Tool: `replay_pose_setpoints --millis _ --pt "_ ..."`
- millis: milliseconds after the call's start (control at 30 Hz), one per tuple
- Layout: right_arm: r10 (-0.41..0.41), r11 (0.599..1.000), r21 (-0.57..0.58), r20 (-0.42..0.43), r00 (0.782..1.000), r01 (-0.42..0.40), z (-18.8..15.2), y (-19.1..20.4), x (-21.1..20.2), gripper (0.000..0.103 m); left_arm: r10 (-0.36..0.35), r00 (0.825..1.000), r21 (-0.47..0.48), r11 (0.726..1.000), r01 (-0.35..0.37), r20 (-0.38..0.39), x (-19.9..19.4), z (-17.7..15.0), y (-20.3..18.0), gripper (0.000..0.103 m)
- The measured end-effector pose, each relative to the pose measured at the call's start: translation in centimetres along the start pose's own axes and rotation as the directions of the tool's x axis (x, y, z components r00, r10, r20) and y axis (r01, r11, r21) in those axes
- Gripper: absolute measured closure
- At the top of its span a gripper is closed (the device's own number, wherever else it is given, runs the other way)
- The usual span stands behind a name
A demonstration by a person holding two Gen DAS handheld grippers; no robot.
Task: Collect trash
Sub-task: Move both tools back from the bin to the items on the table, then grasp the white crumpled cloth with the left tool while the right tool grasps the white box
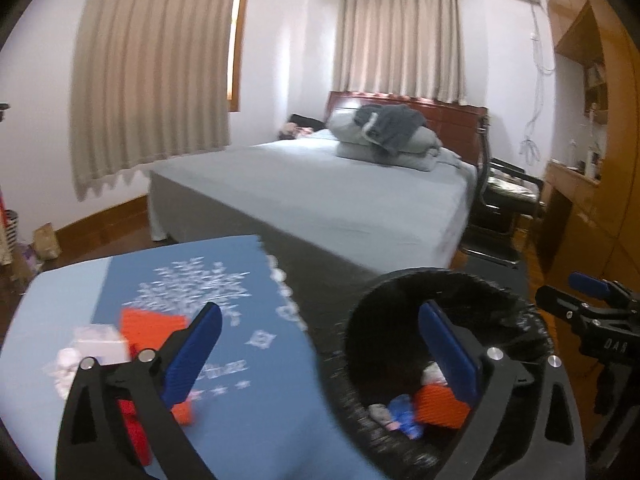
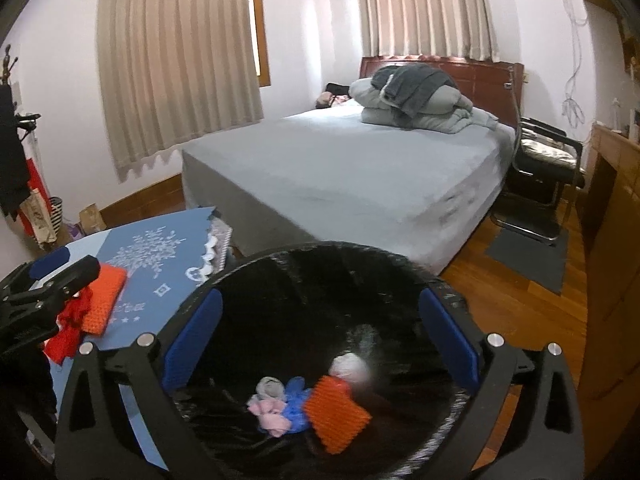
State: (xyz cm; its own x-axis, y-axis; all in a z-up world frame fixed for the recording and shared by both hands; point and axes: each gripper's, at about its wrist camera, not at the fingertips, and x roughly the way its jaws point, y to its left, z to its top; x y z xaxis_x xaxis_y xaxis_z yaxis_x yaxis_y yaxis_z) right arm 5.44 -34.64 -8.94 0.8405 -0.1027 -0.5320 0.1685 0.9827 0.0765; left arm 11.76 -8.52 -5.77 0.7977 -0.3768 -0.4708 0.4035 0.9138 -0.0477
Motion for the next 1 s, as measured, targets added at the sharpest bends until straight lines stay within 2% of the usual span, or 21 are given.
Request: replay_pose_setpoints --millis 133,367,567,700,1000 --pt "0.040 0.999 -0.021 -0.006 0.999 -0.040 0.4 2.6 0.7 0.007 0.070 0.998 -0.032 0.997 -0.070 0.006 -1.5 -0.6 2.7 0.006" --pt "0.113 0.991 -0.070 -0.017 0.993 -0.114 1.0 7.2 2.1 0.007 0.187 0.982 -0.082 0.979 -0.186 0.009 -3.7 -1.6 7.6 0.006" --pt "0.177 0.977 -0.117 -0.033 0.984 -0.180 1.4 11.3 3.3 0.007 0.278 0.961 -0.115 0.954 -0.275 0.007 -5.3 -2.5 11.6 0.006" --pt "0.218 0.965 -0.141 -0.047 0.975 -0.222 1.4 13.8 4.3 0.007 0.341 0.940 -0.135 0.931 -0.338 -0.003 -6.0 -3.3 14.5 0.006" --pt "0.304 0.931 -0.186 -0.080 0.949 -0.314 1.5 20.0 7.2 0.007 0.427 0.902 -0.179 0.885 -0.431 -0.062 -5.3 -5.2 20.4 0.007"
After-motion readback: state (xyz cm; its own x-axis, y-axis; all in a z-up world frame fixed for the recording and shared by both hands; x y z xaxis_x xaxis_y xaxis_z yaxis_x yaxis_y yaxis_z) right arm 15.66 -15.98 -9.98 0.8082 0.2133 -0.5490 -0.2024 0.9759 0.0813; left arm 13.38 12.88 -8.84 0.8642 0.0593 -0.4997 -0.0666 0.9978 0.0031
